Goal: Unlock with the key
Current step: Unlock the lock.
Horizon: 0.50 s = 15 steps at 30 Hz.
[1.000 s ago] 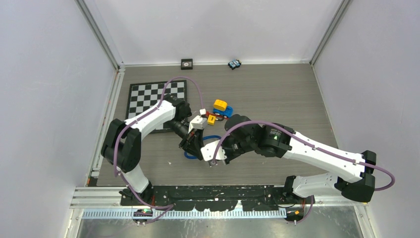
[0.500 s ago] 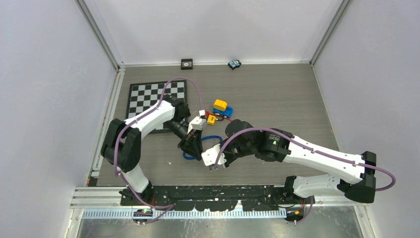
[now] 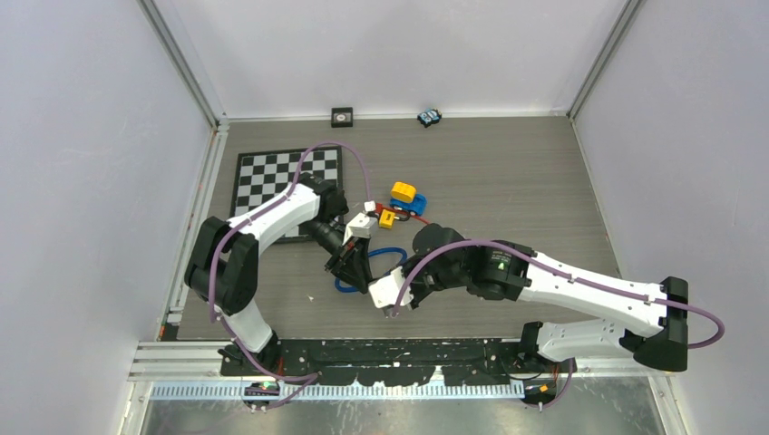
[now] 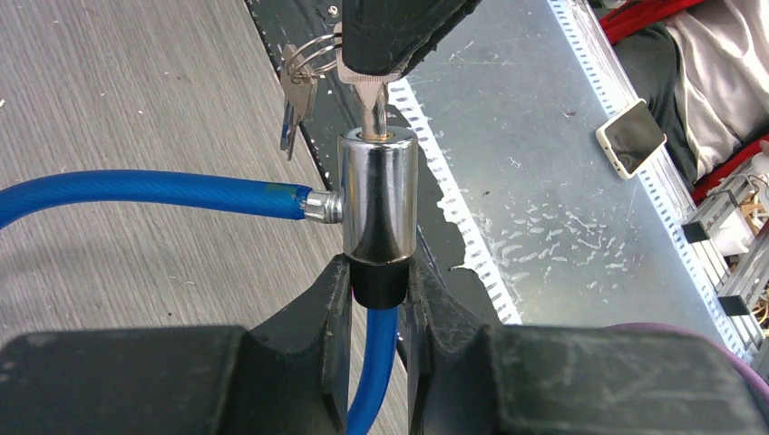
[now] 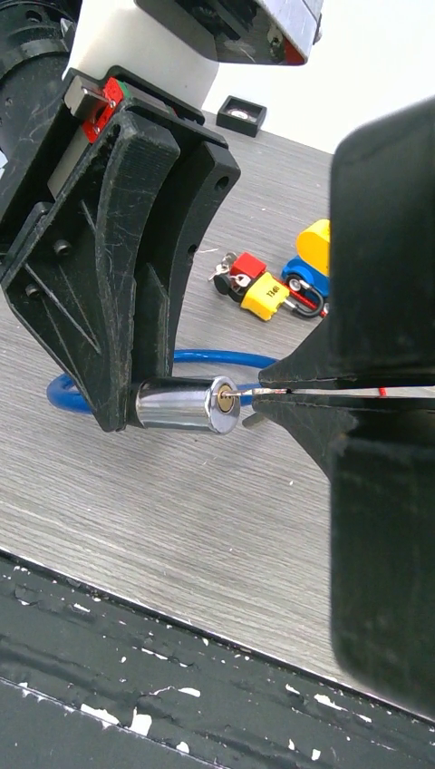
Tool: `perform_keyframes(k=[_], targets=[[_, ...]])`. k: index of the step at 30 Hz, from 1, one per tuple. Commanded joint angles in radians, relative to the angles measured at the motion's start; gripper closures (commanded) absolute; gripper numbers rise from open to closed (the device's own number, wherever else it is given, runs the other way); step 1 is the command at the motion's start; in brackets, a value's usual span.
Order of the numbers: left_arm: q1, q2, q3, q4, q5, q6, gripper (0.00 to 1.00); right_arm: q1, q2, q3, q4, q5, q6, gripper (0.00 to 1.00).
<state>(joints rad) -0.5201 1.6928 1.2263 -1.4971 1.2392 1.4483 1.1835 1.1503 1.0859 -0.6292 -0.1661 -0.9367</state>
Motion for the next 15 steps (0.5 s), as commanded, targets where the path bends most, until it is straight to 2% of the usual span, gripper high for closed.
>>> perform_keyframes(k=[1,8,15], targets=[[-0.003,-0.037,0.014,-0.029,0.079,-0.009,1.0,0.002,0.017,-0.012,0.054,0.076,0.0,0.99],[-0.003,-0.064,0.021,0.057,0.082,-0.151,1.0,0.027,0.053,-0.009,0.062,0.116,0.009,1.0],[-0.003,-0.101,-0.005,0.114,0.082,-0.2,1.0,0.044,0.091,-0.007,0.084,0.148,0.032,0.99]])
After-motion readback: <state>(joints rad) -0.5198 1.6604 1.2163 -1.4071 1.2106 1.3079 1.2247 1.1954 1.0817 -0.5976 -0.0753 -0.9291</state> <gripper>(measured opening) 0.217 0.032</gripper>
